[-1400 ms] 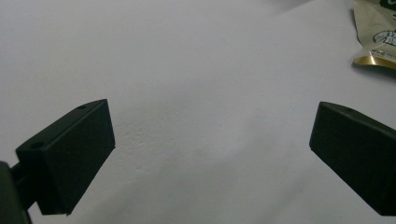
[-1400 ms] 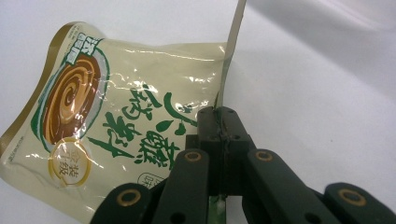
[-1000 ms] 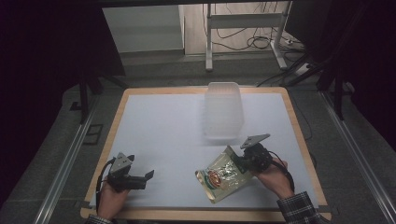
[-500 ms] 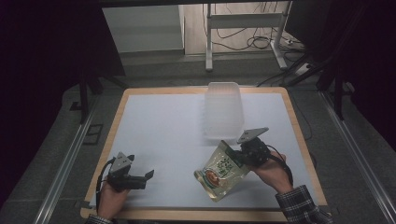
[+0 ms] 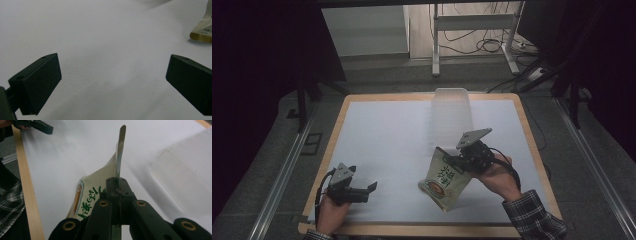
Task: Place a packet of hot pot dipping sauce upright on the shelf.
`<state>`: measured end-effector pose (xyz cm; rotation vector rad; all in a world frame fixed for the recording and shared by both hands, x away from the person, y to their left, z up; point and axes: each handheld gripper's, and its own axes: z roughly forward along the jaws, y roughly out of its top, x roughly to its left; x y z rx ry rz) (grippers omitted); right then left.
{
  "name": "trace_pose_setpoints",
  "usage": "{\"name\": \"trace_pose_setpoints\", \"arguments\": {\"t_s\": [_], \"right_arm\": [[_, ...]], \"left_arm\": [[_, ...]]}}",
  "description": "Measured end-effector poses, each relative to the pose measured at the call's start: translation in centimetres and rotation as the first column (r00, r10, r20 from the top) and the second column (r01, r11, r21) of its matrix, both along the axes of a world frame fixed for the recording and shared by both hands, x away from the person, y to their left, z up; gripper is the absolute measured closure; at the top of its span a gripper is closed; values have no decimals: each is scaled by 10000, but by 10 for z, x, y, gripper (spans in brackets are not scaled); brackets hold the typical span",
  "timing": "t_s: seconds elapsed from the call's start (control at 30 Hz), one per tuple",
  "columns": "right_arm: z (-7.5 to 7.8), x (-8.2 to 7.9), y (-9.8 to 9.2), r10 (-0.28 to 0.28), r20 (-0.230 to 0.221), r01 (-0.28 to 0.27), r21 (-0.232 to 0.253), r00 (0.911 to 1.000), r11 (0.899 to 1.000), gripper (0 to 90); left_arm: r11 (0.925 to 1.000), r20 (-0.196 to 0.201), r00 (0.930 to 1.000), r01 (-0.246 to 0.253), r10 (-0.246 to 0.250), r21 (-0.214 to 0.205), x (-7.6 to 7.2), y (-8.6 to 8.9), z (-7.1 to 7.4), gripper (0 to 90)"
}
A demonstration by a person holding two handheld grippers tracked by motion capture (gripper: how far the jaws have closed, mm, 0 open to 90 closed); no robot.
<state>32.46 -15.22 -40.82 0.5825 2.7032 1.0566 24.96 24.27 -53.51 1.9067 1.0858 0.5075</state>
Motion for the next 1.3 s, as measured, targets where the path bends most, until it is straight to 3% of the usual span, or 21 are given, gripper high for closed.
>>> {"name": "trace_pose_setpoints", "arguments": {"t_s": [0.57,0.93,1.3], "right_arm": [[22,1,20,434,385,-433,-37,9983,9991,887],[34,21,28,128,866,-117,-126,9962,9999,888],[42,40,34,33,947,-48,152,9955,9999,888]], "left_arm": [[10000,6,10000,28,-28,45,0,0,0,0],[10000,22,10000,31,-31,37,0,0,0,0],[9999,10,10000,71,-71,77,0,0,0,0]]}}
